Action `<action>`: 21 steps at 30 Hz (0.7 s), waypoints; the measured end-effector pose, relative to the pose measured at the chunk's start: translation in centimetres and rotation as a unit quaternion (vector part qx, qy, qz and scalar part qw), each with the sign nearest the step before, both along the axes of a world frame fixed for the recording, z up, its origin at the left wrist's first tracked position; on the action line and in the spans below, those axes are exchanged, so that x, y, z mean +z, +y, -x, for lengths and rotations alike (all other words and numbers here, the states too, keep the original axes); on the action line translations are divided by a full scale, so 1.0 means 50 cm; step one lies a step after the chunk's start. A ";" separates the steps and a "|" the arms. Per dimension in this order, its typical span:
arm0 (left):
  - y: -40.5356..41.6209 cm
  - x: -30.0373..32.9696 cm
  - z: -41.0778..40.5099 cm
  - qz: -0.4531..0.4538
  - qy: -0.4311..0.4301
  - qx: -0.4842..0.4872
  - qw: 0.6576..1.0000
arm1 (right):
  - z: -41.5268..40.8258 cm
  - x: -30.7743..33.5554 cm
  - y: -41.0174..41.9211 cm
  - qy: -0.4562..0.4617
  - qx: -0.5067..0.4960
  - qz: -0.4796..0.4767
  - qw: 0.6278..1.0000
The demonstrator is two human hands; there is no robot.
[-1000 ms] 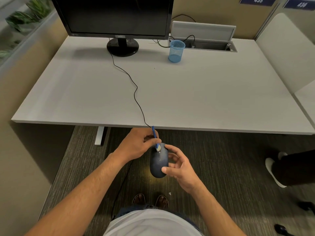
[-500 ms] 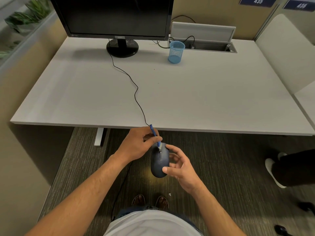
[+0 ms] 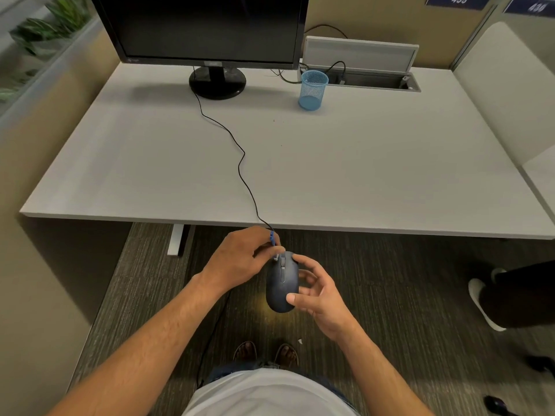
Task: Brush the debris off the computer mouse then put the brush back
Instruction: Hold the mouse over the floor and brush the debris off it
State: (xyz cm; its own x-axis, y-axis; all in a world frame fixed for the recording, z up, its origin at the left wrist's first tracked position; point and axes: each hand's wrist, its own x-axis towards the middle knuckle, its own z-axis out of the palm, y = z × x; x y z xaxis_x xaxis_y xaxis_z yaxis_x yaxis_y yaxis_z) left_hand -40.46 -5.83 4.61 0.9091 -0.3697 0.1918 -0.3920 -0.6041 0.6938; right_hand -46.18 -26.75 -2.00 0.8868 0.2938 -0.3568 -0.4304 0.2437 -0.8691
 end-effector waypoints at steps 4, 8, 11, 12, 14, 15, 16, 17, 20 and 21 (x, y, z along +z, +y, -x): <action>-0.013 -0.006 0.010 0.013 0.003 -0.028 1.000 | -0.001 0.000 0.003 0.002 0.001 -0.004 1.000; -0.004 -0.008 0.006 0.002 -0.003 -0.014 1.000 | 0.000 -0.001 0.000 0.017 -0.012 -0.011 1.000; 0.003 -0.008 0.004 -0.003 -0.002 0.005 1.000 | 0.000 0.001 0.000 0.015 -0.007 -0.011 1.000; 0.003 -0.007 0.004 0.009 -0.003 0.014 1.000 | -0.001 0.003 0.001 0.014 -0.005 -0.012 1.000; -0.002 -0.005 0.009 0.043 -0.003 0.031 0.999 | -0.002 0.006 0.002 0.013 -0.003 -0.012 1.000; -0.006 -0.003 0.012 0.060 0.001 0.031 0.998 | -0.002 0.007 0.002 0.012 -0.003 -0.012 1.000; -0.010 -0.002 0.015 0.074 0.006 0.025 0.997 | -0.003 0.007 0.003 0.012 -0.003 -0.013 1.000; -0.015 -0.001 0.018 0.083 0.011 0.014 0.996 | -0.003 0.008 0.003 0.011 -0.003 -0.013 1.000; -0.018 -0.005 0.021 0.065 0.006 -0.012 0.998 | -0.004 0.009 0.002 0.008 0.001 -0.014 1.000; -0.015 -0.007 0.019 0.053 -0.001 -0.014 0.999 | -0.004 0.009 0.002 0.008 0.001 -0.013 1.000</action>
State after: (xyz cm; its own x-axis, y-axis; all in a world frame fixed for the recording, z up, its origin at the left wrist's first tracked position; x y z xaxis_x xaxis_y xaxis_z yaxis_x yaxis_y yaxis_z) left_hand -41.43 -6.59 4.28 0.8987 -0.3721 0.2323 -0.4084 -0.5166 0.7525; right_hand -45.98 -26.67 -1.52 0.8806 0.3049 -0.3629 -0.4444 0.2652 -0.8557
